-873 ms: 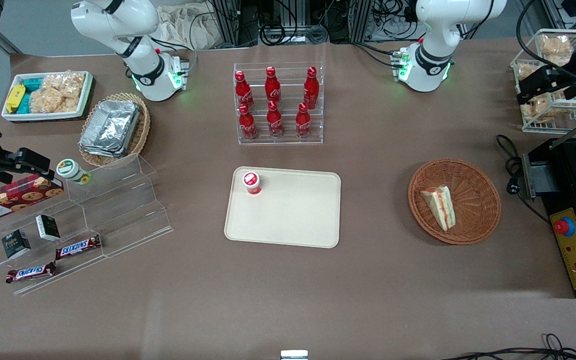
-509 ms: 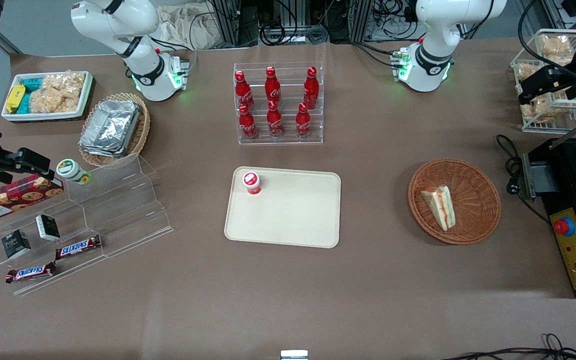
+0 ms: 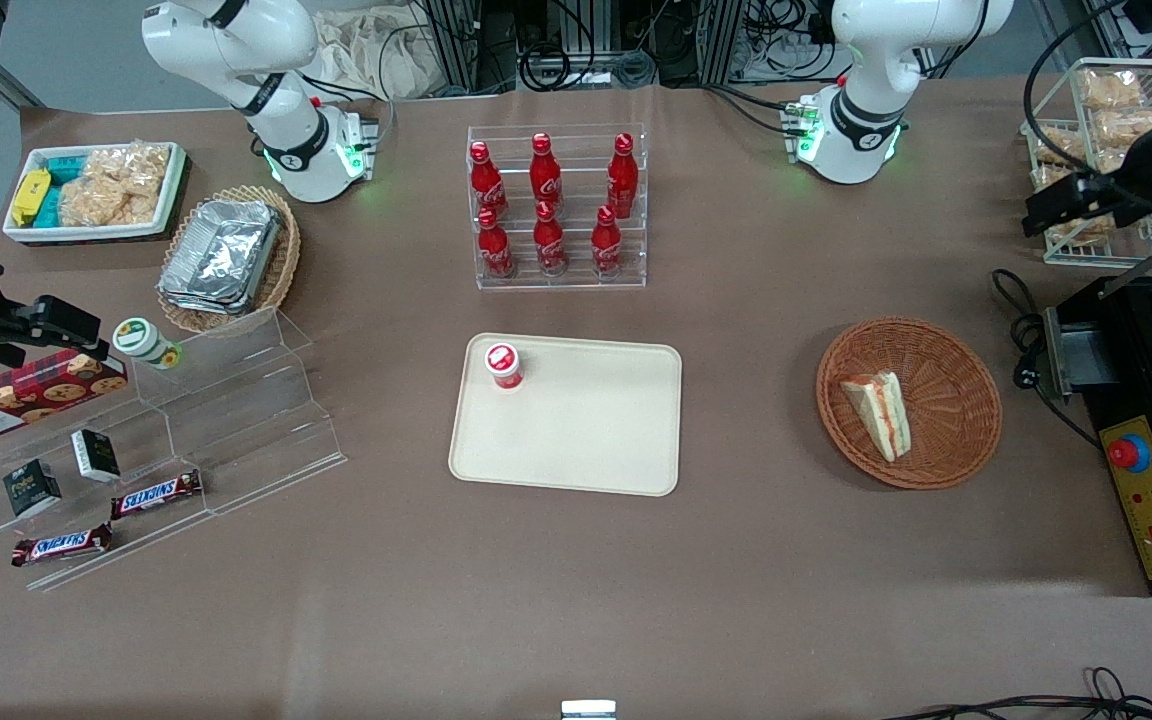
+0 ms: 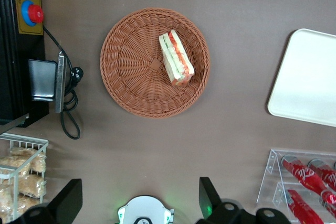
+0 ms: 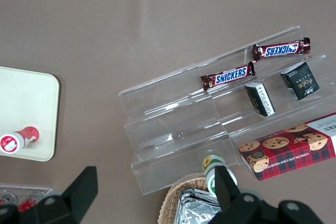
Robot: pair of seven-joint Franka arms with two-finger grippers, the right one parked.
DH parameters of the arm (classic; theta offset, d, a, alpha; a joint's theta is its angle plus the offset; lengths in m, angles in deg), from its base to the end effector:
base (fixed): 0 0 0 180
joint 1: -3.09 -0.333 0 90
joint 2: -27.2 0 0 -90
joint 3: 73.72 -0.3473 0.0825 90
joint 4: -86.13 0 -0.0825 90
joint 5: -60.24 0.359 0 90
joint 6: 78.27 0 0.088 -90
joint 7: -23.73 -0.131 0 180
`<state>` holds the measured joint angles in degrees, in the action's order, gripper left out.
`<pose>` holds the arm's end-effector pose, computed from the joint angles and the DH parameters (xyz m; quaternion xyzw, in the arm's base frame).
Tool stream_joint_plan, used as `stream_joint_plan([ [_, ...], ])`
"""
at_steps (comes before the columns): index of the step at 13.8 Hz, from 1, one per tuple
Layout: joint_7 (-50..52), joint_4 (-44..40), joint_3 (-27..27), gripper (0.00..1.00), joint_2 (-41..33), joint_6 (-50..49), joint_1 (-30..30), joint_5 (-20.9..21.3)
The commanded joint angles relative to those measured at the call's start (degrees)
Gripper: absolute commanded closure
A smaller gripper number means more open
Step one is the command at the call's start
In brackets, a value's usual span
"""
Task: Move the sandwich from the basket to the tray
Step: 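Move the left gripper over the sandwich in the wicker basket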
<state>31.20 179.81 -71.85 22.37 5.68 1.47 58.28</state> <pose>0.4867 -0.0077 0.6377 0.9970 0.0619 -0.0437 0.0128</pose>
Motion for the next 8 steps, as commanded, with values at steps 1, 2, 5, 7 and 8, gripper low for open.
stream_joint_plan([
  [1,5.7,-0.7,0.1,0.00,3.1,2.1,1.1,0.6],
  [2,7.1,-0.3,0.6,0.00,4.3,3.1,1.2,0.6],
  [5,11.7,6.3,2.1,0.00,6.0,11.5,1.2,0.7],
  [7,15.4,10.4,3.3,0.00,8.2,17.7,1.3,2.4],
  [8,16.7,10.9,3.9,0.00,10.0,19.2,1.7,4.2],
])
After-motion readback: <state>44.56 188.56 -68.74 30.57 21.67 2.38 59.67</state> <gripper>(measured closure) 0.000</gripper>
